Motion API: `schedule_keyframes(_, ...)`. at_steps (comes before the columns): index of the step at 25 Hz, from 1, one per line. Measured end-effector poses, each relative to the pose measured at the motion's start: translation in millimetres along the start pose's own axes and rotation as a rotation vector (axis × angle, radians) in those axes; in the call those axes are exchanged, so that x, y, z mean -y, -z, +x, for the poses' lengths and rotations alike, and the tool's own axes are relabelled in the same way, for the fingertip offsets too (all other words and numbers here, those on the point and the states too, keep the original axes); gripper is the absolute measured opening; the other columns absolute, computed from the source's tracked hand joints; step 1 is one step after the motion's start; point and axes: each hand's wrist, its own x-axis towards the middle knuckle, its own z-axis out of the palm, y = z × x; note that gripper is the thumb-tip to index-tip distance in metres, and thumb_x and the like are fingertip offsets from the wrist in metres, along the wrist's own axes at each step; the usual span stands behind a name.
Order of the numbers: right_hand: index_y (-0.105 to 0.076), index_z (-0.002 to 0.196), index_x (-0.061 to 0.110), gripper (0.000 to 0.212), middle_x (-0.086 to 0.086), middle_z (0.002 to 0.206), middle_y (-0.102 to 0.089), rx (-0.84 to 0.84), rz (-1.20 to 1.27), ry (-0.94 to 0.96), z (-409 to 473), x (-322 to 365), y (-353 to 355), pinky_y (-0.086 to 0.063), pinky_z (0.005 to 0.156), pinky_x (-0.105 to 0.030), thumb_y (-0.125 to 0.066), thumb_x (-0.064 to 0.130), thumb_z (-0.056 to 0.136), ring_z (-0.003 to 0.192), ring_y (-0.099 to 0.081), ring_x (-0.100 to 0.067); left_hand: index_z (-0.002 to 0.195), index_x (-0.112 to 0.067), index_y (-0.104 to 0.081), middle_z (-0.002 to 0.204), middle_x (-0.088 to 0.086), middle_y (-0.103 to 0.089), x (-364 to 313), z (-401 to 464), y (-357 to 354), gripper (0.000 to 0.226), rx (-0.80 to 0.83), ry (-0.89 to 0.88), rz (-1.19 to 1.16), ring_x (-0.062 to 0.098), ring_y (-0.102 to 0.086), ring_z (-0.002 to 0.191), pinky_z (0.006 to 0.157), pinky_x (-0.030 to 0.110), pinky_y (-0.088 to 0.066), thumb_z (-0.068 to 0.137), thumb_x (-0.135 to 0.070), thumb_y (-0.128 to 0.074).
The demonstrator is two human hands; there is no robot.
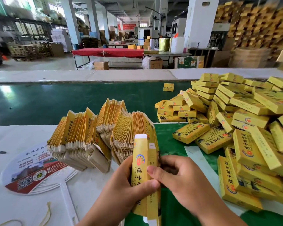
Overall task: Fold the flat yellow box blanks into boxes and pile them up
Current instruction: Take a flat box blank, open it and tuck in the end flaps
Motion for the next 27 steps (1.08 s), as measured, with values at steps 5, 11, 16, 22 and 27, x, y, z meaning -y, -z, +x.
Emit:
schedule_keyframes(5,-0.076,0.087,0.024,0.020,0.009,0.074,-0.075,0.036,-0.057,-0.016,-2.0,-0.1,0.1,-0.053,0.058,-0.019,-0.065,0.040,0.091,0.065,-0.068,-0.002,0.098,-0.035,-0.065,0.090,0.008,-0.076,8.6,1.6,-0.4,0.067,-0.221,-0.084,0.219,0.024,-0.074,0.079,0.063,0.032,-0.059,0.040,-0.048,-0.097)
schedule_keyframes(11,-0.066,0.081,0.002,0.051,-0.012,0.067,-0.067,-0.016,-0.073,-0.011,-0.1,0.9,-1.3,-0.054,0.061,-0.045,-0.052,0.050,0.093,0.063,-0.064,-0.026,0.090,-0.038,-0.067,0.083,-0.004,-0.078,9.7,2.1,-1.1,0.040,-0.396,-0.112,0.289,0.016,-0.076,0.074,0.058,0.028,-0.060,0.061,-0.064,-0.080)
schedule_keyframes(16,-0.067,0.092,0.004,0.059,-0.016,0.085,-0.071,-0.150,-0.073,0.052,0.6,-3.2,-20.4,-0.053,0.071,-0.051,-0.040,0.056,0.088,0.080,-0.067,-0.033,0.085,-0.027,-0.071,0.076,0.003,-0.077,5.5,1.2,-5.6,0.038,-0.530,-0.172,0.230,0.022,-0.075,0.067,0.058,0.044,-0.060,0.079,-0.058,-0.050)
schedule_keyframes(22,-0.068,0.089,0.009,0.053,-0.010,0.082,-0.073,-0.174,-0.043,0.075,1.8,-7.1,-24.7,-0.054,0.070,-0.049,-0.040,0.054,0.089,0.077,-0.068,-0.027,0.083,-0.024,-0.071,0.072,0.007,-0.075,7.1,0.4,-8.0,0.039,-0.568,-0.215,0.195,0.022,-0.072,0.063,0.053,0.038,-0.055,0.086,-0.053,-0.044)
schedule_keyframes(27,-0.059,0.064,0.011,0.054,-0.008,0.052,-0.051,-0.256,0.049,0.169,2.8,-7.1,-20.7,-0.041,0.050,-0.033,-0.041,0.050,0.096,0.051,-0.047,-0.025,0.072,-0.030,-0.065,0.058,-0.007,-0.069,3.0,-0.5,-12.8,0.034,-0.574,-0.232,0.340,-0.001,-0.060,0.047,0.043,0.010,-0.040,0.085,-0.050,-0.041)
